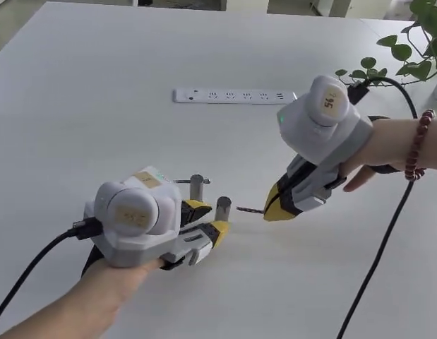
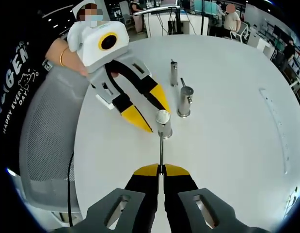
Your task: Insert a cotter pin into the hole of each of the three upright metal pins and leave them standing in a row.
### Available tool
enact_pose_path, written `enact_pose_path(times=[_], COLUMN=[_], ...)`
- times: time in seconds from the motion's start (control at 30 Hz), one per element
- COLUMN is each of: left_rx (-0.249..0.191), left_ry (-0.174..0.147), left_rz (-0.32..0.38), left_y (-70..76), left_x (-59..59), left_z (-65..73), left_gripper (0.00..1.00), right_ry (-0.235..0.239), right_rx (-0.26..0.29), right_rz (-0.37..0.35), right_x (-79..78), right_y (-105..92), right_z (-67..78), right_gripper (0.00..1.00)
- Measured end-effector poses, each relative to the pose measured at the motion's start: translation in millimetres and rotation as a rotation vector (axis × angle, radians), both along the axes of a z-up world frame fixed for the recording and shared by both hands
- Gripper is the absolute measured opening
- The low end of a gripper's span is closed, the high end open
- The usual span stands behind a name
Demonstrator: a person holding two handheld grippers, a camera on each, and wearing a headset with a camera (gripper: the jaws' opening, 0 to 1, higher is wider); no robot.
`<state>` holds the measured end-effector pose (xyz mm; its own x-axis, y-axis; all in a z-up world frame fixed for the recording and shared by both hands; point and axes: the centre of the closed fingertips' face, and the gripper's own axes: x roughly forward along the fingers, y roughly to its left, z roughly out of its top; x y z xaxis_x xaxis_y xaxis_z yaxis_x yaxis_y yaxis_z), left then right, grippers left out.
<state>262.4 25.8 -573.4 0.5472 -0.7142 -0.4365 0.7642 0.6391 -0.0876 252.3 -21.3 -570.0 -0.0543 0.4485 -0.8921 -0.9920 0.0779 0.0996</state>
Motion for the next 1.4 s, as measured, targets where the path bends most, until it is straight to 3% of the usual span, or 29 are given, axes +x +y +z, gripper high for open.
enact_pose_path(times=[0.4,1.4], left_rx=[0.047,0.059], left_ry=[-0.03,-0.028], left_rz=[0.001,-0.034], left_y=[-3.9,-6.9], left_x=[6.2,6.6], left_z=[-10.0,-11.9], left_gripper=[0.15,0.11], right_ry=[0.001,-0.026], right_rx=[-0.007,-0.047], right_rz=[0.011,0.112], right_x=[3.1,11.2], right_y=[3.0,17.9], right_z=[0.5,4.6], right_gripper=[0.0,0.0])
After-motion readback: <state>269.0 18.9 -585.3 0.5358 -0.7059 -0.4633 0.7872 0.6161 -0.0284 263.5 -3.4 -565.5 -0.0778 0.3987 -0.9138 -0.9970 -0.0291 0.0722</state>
